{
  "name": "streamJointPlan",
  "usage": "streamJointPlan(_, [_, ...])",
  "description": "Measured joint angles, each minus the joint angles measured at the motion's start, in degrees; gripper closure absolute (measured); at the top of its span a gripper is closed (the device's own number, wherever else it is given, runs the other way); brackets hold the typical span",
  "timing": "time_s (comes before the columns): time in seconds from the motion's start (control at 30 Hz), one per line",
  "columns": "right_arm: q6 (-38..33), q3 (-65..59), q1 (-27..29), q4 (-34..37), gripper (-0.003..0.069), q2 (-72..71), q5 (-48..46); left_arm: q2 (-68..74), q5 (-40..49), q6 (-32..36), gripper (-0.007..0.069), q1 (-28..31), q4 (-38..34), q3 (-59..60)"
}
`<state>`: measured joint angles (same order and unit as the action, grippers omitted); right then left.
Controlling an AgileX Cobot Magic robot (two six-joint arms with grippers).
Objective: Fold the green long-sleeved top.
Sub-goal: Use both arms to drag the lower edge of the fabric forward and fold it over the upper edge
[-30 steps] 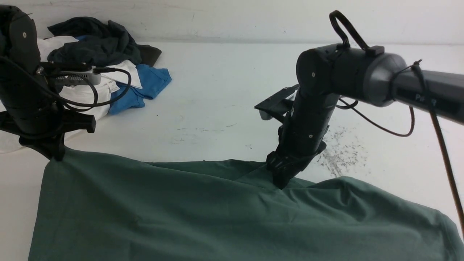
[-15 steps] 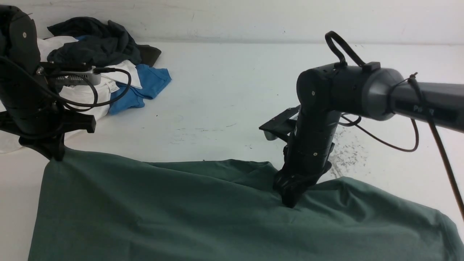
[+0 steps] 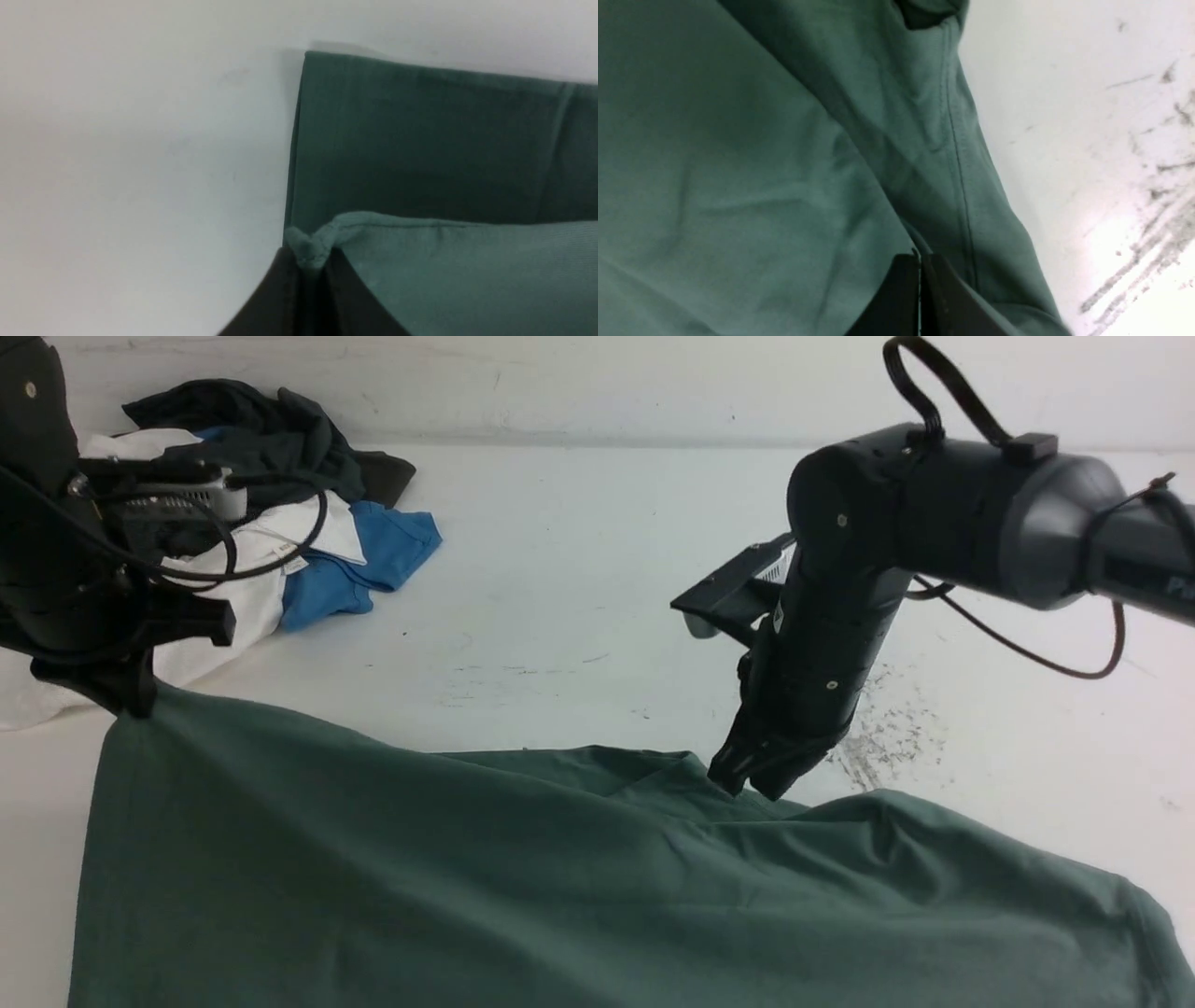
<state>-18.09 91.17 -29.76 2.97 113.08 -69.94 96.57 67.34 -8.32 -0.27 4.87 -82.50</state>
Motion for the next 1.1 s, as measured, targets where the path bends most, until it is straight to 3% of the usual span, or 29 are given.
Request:
streamJointPlan(0.2, [0.0,-0.1,0.0,0.4,0.0668,0.1,-0.1,-0.5,2.7,-0.1,0.0608,0.0,0.0,-1.5])
streamJointPlan(0.33, [-0.9,-0.1,0.0,3.4,0.0621,0.9,-0.1,0.0,3.1,-0.1,0.0608,0.0,0.0,-1.5])
streamJointPlan(0.43, [-2.1,-0.1,0.0,4.3,0.0566,1.8,-0.1,0.0,3.2,-0.1,0.0608,0.0,0.0,-1.5])
streamJointPlan(0.67, [-2.8,-0.1,0.0,2.6,0.0300,5.1,-0.1,0.0,3.2,-0.1,0.0608,0.0,0.0,-1.5])
streamJointPlan(0.77, [-2.9,-0.1,0.0,2.6,0.0267,5.8,-0.1,0.0,3.2,-0.1,0.0608,0.0,0.0,-1.5])
streamJointPlan(0.9, [-3.4,-0.1,0.0,2.6,0.0320,6.1,-0.1,0.0,3.2,-0.1,0.0608,0.0,0.0,-1.5])
streamJointPlan(1.03, [-4.5,-0.1,0.0,2.6,0.0467,7.0,0.0,0.0,3.2,-0.1,0.0608,0.0,0.0,-1.5])
streamJointPlan(1.1, [-4.9,-0.1,0.0,2.6,0.0601,7.6,0.0,0.1,3.2,-0.1,0.0608,0.0,0.0,-1.5])
